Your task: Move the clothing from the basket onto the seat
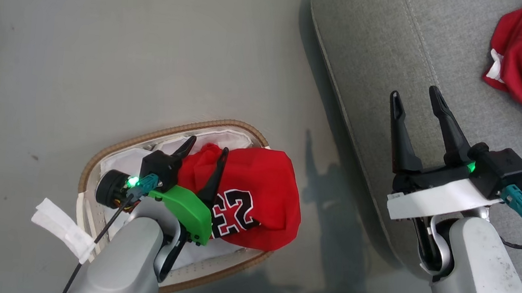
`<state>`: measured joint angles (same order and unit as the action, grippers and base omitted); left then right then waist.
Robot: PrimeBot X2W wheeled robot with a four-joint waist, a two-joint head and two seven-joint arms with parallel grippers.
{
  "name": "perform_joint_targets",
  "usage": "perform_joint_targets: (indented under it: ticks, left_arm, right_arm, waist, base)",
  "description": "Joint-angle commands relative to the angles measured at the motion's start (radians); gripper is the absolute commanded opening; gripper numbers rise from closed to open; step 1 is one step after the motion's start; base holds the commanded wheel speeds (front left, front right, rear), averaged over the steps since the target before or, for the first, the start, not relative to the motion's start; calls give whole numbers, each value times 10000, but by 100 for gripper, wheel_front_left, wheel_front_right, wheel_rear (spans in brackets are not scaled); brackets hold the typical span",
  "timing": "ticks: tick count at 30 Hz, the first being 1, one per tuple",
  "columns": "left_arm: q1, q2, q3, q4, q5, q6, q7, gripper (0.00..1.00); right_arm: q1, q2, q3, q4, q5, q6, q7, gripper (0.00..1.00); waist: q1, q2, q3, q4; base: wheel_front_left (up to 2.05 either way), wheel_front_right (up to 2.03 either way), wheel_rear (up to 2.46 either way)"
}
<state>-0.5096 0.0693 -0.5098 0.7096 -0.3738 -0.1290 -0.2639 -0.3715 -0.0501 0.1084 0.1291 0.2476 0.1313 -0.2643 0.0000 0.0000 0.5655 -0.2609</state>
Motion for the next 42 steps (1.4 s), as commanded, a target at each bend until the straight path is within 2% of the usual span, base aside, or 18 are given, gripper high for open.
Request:
perform_joint_targets:
  ticks: [1, 15, 22, 28, 32, 37, 40, 41, 42]
  left_arm:
    - [-336, 157, -192, 173, -134, -29, -9, 100]
    - [-2076, 936, -3264, 2153, -1878, -30, -9, 100]
    - [-3165, 1468, -5137, 2465, -2807, -30, 71, 100]
    - [-4005, 1984, -6904, 2240, -3946, -31, 693, 100]
    - [-4348, 2307, -7493, 1881, -4557, -31, 1112, 100]
    - [-4249, 2559, -7702, 1445, -5182, -31, 1799, 100]
    - [-3977, 2655, -7713, 1175, -5155, -31, 2304, 100]
    - [-3911, 2694, -7711, 1126, -5190, -31, 2488, 95]
    - [-3848, 2715, -7714, 1044, -5172, -31, 2605, 35]
  right_arm:
    - [-185, -15, 53, -117, 64, -10, 0, 100]
    - [-670, -18, 499, -704, 488, -10, 0, 100]
    - [-738, -19, 645, -847, 569, -10, 0, 100]
    - [-797, -19, 762, -953, 602, -10, 0, 100]
    - [-863, -19, 790, -991, 630, -10, 0, 100]
    - [-936, -20, 840, -947, 674, -10, 0, 100]
    - [-967, -19, 860, -904, 701, -10, 0, 100]
    - [-995, -19, 853, -899, 703, -10, 0, 100]
    - [-1018, -19, 851, -896, 710, -10, 0, 100]
  waist:
    - [0, 0, 724, -500]
    - [0, 0, 2074, -897]
    - [0, 0, 2725, -1004]
    - [0, 0, 3088, -1066]
    - [0, 0, 3229, -1070]
    - [0, 0, 3278, -1072]
    - [0, 0, 3248, -1091]
    - [0, 0, 3228, -1094]
    - [0, 0, 3210, -1099]
  base:
    - [0, 0, 0]
    - [0, 0, 0]
    - [0, 0, 0]
    - [0, 0, 0]
    - [0, 0, 0]
    - [0, 0, 0]
    - [0, 0, 0]
    - [0, 0, 0]
    - [0, 0, 0]
